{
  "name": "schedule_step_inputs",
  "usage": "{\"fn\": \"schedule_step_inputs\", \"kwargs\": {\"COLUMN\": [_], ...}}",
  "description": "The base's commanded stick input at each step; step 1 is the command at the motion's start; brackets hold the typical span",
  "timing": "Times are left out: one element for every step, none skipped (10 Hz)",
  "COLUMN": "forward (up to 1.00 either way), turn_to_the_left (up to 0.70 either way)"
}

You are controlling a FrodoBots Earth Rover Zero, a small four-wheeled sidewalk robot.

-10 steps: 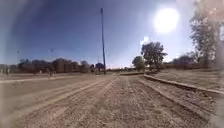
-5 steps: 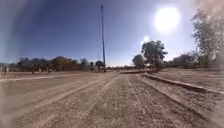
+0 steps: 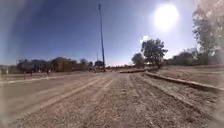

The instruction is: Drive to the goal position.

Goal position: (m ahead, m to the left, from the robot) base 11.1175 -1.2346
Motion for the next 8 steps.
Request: {"fn": "schedule_step_inputs", "kwargs": {"forward": [0.70, 0.70, 0.70, 0.70, 0.70, 0.70, 0.70, 0.70], "turn_to_the_left": [0.00, 0.00, 0.00, 0.00, 0.00, 0.00, 0.00, 0.00]}}
